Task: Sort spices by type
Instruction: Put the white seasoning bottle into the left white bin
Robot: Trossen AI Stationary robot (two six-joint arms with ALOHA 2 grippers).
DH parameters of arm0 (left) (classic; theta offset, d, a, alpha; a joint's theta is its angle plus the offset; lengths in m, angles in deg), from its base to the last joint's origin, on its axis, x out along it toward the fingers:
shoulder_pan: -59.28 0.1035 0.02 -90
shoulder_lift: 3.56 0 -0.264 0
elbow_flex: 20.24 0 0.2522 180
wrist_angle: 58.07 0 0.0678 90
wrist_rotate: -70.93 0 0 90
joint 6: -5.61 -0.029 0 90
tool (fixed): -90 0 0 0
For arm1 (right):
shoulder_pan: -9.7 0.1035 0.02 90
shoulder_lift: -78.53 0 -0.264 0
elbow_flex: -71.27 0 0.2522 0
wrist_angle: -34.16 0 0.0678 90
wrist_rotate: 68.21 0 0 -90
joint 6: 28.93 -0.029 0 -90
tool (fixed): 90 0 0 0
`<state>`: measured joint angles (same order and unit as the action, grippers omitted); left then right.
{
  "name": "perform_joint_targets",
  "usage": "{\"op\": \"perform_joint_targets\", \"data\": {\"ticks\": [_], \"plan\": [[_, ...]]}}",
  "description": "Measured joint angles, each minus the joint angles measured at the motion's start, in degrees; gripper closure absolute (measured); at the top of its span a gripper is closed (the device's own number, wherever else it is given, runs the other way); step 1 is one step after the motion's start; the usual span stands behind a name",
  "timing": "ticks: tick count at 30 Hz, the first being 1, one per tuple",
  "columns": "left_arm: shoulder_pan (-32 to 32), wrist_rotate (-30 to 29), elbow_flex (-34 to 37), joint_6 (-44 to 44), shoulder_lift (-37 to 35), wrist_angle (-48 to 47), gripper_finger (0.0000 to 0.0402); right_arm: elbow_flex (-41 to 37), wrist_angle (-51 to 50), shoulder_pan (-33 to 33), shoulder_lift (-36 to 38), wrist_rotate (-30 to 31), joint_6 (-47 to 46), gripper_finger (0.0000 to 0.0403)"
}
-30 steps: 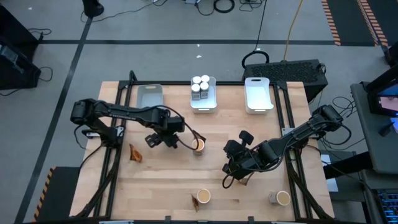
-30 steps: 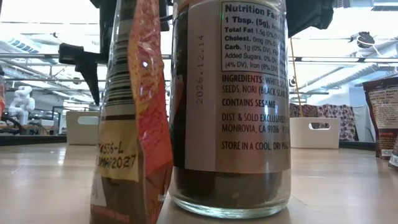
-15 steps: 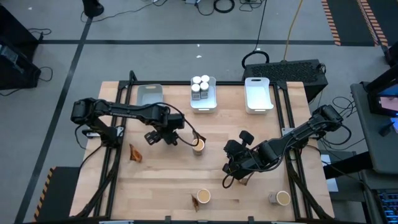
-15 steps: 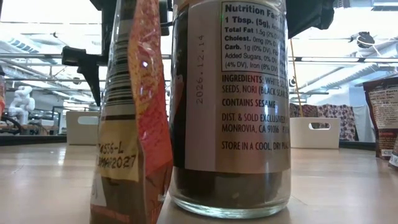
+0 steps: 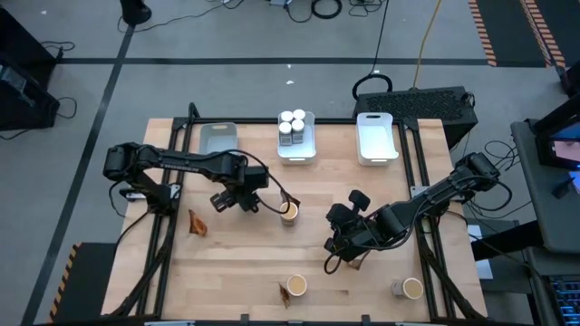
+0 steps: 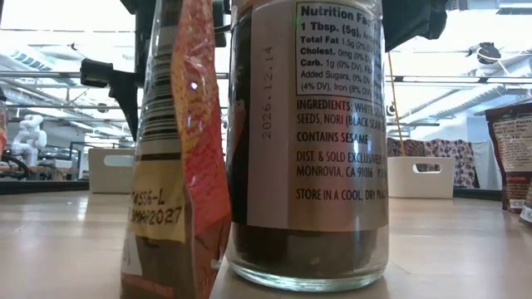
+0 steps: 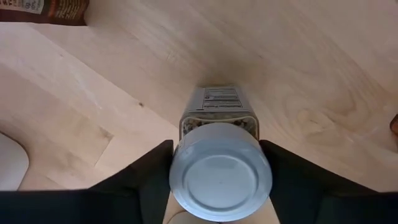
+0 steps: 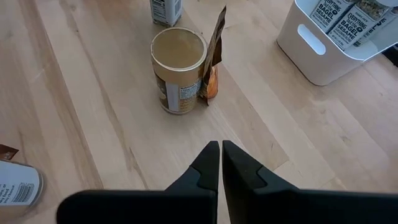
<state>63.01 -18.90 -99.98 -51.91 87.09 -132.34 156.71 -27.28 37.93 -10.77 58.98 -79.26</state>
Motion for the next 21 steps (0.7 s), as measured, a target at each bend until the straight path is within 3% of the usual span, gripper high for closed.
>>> {"op": "perform_joint_targets", "data": {"ticks": [10, 15, 21], "plan": [[0.32, -0.13, -2.33, 6.02, -0.19, -0.42, 0.019, 0.0, -0.12, 0.0, 0.0, 0.0, 0.0, 0.0403], [2.5, -0.53, -10.04, 7.65, -0.35, -2.93, 0.019, 0.0, -0.48, 0.0, 0.0, 0.0, 0.0, 0.0403], [7.07, -6.7, -19.32, 7.64, -0.39, -3.19, 0.019, 0.0, -0.63, 0.0, 0.0, 0.0, 0.0, 0.0403]]}}
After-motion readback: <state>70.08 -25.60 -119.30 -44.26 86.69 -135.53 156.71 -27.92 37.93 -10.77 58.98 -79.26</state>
